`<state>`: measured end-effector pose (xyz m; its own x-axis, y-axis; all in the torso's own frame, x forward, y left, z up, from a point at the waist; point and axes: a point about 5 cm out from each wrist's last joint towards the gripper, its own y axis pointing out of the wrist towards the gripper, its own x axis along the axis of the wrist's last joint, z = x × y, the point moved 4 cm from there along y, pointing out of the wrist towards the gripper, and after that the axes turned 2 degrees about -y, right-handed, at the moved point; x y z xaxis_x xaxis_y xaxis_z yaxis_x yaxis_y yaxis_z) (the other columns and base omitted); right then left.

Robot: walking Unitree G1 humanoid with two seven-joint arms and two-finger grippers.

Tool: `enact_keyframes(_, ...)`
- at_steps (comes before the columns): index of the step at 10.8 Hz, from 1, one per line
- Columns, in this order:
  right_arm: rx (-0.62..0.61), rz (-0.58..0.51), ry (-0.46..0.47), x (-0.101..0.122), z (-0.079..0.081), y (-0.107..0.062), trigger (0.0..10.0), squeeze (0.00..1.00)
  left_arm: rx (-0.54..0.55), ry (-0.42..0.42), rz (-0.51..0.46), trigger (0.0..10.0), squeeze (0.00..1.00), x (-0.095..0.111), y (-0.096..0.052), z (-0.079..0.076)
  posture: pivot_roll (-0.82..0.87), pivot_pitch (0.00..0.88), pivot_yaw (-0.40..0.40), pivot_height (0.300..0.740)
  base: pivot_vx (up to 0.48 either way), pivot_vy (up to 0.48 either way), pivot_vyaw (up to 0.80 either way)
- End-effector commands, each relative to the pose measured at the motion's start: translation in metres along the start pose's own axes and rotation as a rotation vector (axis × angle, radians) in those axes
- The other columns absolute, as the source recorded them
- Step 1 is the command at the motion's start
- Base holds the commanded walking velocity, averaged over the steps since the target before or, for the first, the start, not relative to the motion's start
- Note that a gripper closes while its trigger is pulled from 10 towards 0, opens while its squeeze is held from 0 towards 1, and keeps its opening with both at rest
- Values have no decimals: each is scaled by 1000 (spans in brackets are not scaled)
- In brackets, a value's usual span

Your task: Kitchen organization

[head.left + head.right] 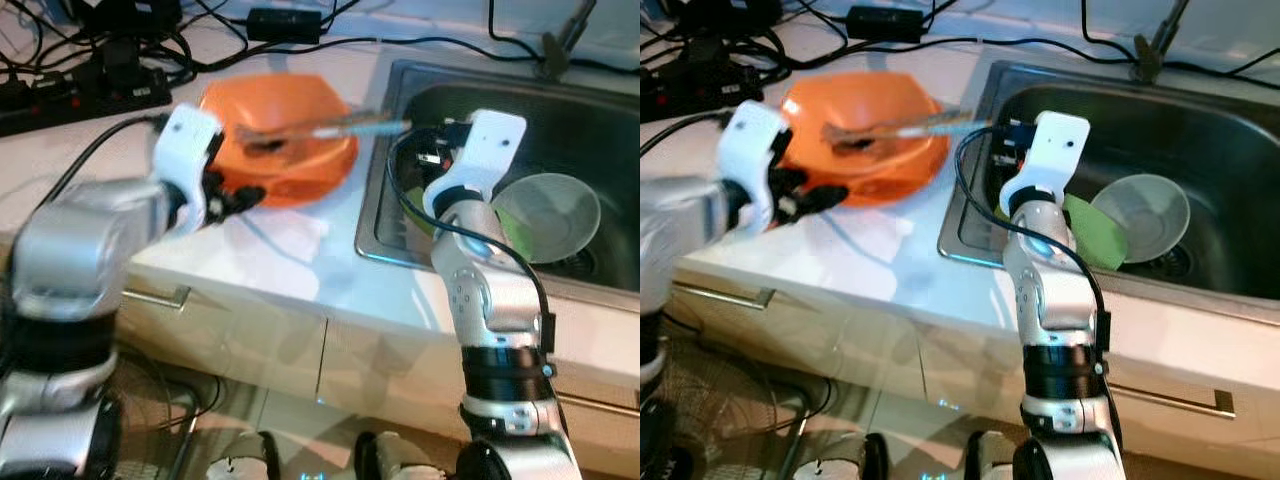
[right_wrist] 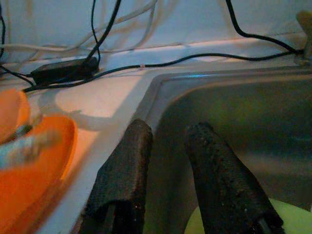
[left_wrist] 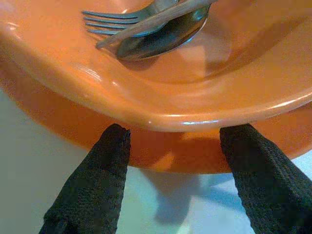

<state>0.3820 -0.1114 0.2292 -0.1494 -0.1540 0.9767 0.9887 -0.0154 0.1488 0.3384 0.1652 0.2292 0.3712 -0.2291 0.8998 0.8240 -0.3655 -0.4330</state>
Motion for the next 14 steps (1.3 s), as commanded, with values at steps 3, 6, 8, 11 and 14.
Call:
enact_keyframes(3,36,-18,13,4,5,6,10000,0,-16,-13,82,10000,0,-22,-19,-8,75,130,-91,719,0,0,0)
enact_keyframes(6,46,-25,10,5,6,11,10000,0,37,7,20,10000,0,-14,-23,-8,76,120,-103,719,0,0,0)
enact_keyframes(8,26,-40,7,9,2,14,10000,0,117,-18,-131,10000,0,3,-25,1,74,113,-114,719,0,0,0)
enact_keyframes(11,8,-54,-8,13,-9,19,10000,0,219,16,-121,10000,0,1,-51,31,86,109,-139,719,0,0,0)
enact_keyframes(14,-21,-69,-28,17,-21,21,10000,0,368,89,-105,10000,0,6,-69,65,81,94,-138,719,0,0,0)
